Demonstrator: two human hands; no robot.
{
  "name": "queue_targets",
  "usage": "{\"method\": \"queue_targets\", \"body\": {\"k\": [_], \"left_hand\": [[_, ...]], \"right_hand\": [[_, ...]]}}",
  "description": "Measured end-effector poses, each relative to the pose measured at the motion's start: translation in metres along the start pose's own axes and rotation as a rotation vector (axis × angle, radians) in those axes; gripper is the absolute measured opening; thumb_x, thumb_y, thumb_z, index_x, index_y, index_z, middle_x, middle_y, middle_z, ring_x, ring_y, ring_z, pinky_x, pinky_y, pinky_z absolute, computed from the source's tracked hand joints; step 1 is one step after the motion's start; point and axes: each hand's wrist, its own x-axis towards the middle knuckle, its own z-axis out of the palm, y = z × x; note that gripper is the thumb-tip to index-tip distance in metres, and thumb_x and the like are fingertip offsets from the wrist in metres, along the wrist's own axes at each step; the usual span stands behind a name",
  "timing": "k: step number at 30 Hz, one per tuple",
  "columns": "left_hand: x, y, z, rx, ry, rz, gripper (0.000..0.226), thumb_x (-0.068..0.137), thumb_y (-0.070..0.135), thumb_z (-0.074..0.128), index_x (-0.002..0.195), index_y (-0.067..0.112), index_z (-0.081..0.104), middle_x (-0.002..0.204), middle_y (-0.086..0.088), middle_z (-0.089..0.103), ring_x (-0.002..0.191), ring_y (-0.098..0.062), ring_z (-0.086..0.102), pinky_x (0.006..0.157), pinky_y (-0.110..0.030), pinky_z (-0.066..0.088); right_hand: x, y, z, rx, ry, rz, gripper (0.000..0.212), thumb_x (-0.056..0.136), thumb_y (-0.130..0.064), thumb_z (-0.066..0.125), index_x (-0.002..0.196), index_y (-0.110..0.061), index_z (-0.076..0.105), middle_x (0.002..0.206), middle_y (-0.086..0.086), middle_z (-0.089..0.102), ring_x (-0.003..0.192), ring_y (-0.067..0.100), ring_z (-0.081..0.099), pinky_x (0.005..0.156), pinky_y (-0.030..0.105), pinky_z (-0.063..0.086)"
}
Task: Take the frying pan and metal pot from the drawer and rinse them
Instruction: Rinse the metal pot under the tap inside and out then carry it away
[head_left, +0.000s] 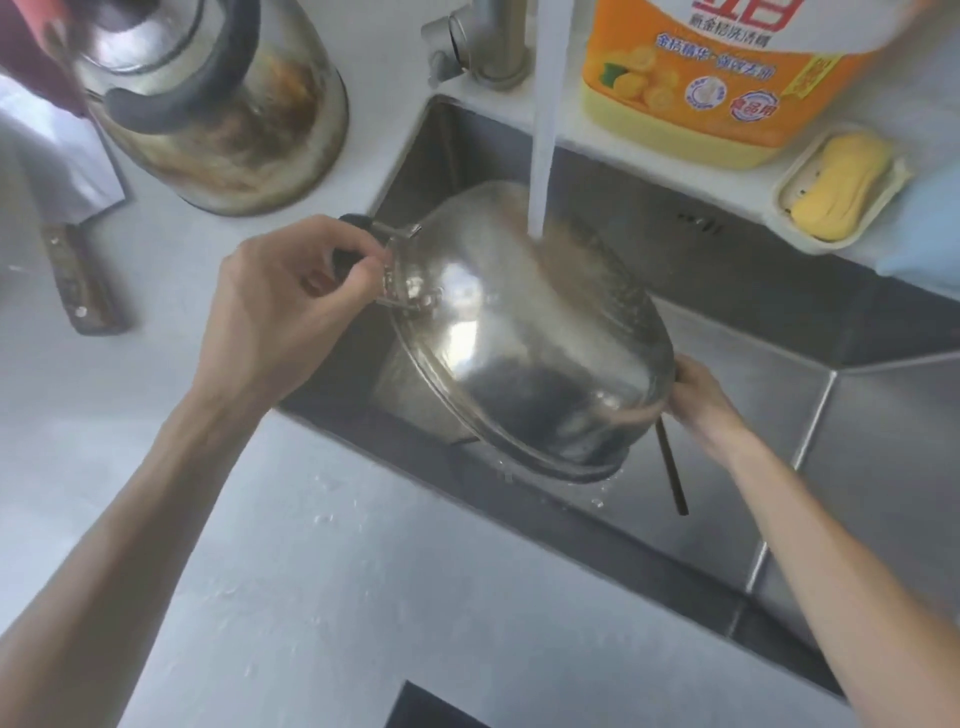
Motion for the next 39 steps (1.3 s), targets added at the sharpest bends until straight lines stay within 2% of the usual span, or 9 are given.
{"method": "queue_targets", "body": {"k": [5, 11, 17, 22, 26, 31, 36, 37, 39], "left_hand": [[-0.015, -0.040, 0.009, -0.135, -0.190, -0.300, 0.013, 0.087, 0.023, 0.062, 0.076, 0.022, 0.069, 0.052, 0.008, 0.061, 0.049, -0.004, 0.047, 0.061, -0.031, 0.041], [-0.031, -0.073, 0.034, -0.273, -0.284, -0.484, 0.016, 0.090, 0.020, 0.060, 0.083, 0.027, 0.072, 0.084, -0.011, 0.072, 0.076, -0.021, 0.065, 0.077, -0.034, 0.055], [-0.019, -0.062, 0.024, -0.357, -0.118, -0.307, 0.020, 0.091, 0.008, 0.058, 0.091, 0.027, 0.064, 0.078, -0.003, 0.068, 0.071, -0.010, 0.063, 0.079, -0.030, 0.054], [-0.016, -0.030, -0.003, -0.229, 0.018, -0.037, 0.028, 0.088, 0.011, 0.058, 0.089, 0.038, 0.065, 0.065, 0.012, 0.064, 0.061, -0.005, 0.058, 0.068, -0.025, 0.051], [-0.019, 0.003, -0.016, -0.139, 0.022, 0.091, 0.027, 0.083, 0.027, 0.059, 0.091, 0.053, 0.064, 0.069, 0.005, 0.063, 0.065, -0.019, 0.059, 0.071, -0.030, 0.050], [-0.010, -0.014, -0.019, -0.133, 0.024, -0.022, 0.028, 0.077, 0.037, 0.060, 0.100, 0.053, 0.059, 0.073, -0.021, 0.065, 0.068, -0.043, 0.058, 0.074, -0.055, 0.053], [-0.015, -0.060, -0.003, -0.103, -0.183, -0.231, 0.080, 0.065, 0.062, 0.062, 0.137, 0.045, 0.035, 0.076, 0.011, 0.073, 0.075, -0.017, 0.066, 0.081, -0.040, 0.051], [-0.015, -0.065, 0.004, -0.081, -0.213, -0.231, 0.072, 0.064, 0.064, 0.062, 0.131, 0.048, 0.042, 0.077, 0.010, 0.073, 0.074, -0.010, 0.065, 0.082, -0.039, 0.050], [-0.012, -0.071, 0.019, 0.053, -0.244, -0.199, 0.046, 0.066, 0.064, 0.059, 0.105, 0.039, 0.062, 0.065, 0.005, 0.066, 0.062, -0.006, 0.058, 0.071, -0.039, 0.049]], "right_hand": [[0.003, -0.011, -0.037, -0.012, 0.138, -0.076, 0.026, 0.094, -0.013, 0.050, 0.080, -0.025, 0.068, 0.051, -0.014, 0.061, 0.047, 0.001, 0.044, 0.046, 0.014, 0.034], [-0.003, -0.057, -0.064, -0.035, 0.258, -0.338, 0.017, 0.089, -0.030, 0.057, 0.086, -0.039, 0.071, 0.074, -0.016, 0.069, 0.067, 0.003, 0.055, 0.058, 0.012, 0.043], [-0.014, -0.060, -0.061, 0.066, 0.233, -0.512, 0.026, 0.085, -0.011, 0.064, 0.088, -0.037, 0.068, 0.082, -0.018, 0.069, 0.081, 0.004, 0.060, 0.075, 0.014, 0.048], [-0.002, -0.031, -0.034, 0.167, 0.199, -0.337, 0.028, 0.086, 0.001, 0.060, 0.083, -0.027, 0.058, 0.067, -0.019, 0.066, 0.067, -0.003, 0.057, 0.068, 0.015, 0.045], [0.010, -0.014, -0.004, 0.109, -0.002, -0.132, 0.024, 0.088, 0.006, 0.054, 0.110, -0.002, 0.058, 0.074, -0.015, 0.070, 0.061, -0.009, 0.061, 0.059, 0.009, 0.049], [0.013, -0.013, 0.000, 0.146, -0.064, -0.061, 0.030, 0.090, -0.002, 0.056, 0.119, -0.009, 0.056, 0.091, 0.013, 0.065, 0.082, 0.022, 0.055, 0.063, 0.021, 0.048], [0.012, -0.012, -0.043, 0.130, 0.024, -0.090, 0.085, 0.066, -0.044, 0.078, 0.140, -0.029, 0.039, 0.108, 0.006, 0.066, 0.082, 0.008, 0.062, 0.083, 0.025, 0.048], [0.010, -0.014, -0.050, 0.108, 0.045, -0.116, 0.093, 0.058, -0.051, 0.079, 0.139, -0.025, 0.041, 0.112, 0.005, 0.065, 0.090, 0.009, 0.063, 0.087, 0.026, 0.049], [0.007, -0.016, -0.062, 0.068, 0.080, -0.178, 0.071, 0.068, -0.040, 0.077, 0.131, -0.020, 0.053, 0.112, 0.001, 0.067, 0.101, 0.011, 0.064, 0.095, 0.029, 0.049]]}}
